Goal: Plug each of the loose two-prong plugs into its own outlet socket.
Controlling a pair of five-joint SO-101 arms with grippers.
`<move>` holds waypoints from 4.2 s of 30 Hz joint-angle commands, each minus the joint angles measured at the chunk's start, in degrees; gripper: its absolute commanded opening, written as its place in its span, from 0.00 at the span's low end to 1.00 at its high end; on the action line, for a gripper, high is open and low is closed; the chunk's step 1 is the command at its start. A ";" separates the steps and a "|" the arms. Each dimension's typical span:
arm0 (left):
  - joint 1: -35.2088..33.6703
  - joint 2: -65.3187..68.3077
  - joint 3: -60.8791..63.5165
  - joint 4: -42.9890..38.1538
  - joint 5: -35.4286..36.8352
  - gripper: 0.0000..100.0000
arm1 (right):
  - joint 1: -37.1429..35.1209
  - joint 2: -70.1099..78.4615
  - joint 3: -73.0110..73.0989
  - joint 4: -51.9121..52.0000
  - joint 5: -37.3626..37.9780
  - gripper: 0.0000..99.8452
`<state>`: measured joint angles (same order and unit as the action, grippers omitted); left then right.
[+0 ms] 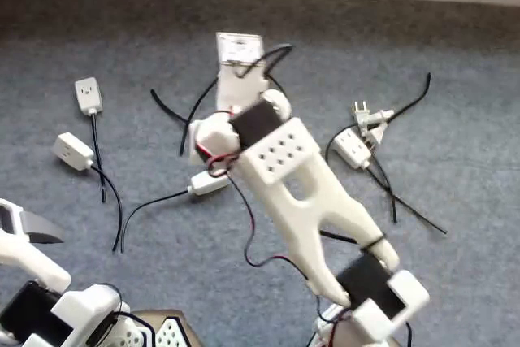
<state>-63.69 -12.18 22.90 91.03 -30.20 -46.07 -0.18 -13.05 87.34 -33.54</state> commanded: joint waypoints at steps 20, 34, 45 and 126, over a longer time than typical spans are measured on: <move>-0.57 -1.54 -0.22 -0.35 -0.26 0.30 | -1.89 37.76 -33.01 7.34 -29.27 0.26; -0.57 -1.54 -0.13 -0.35 -0.26 0.30 | -1.36 46.73 -33.01 -2.77 -30.68 0.24; -0.57 -1.63 3.30 -2.37 -0.26 0.30 | 3.21 48.84 -33.36 -3.47 -30.51 0.06; 0.04 -2.15 -1.80 3.78 2.90 0.30 | 45.14 59.38 -71.78 -44.26 36.31 0.43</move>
<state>-64.66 -12.18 22.29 94.02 -27.65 0.79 64.09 -82.33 40.75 3.65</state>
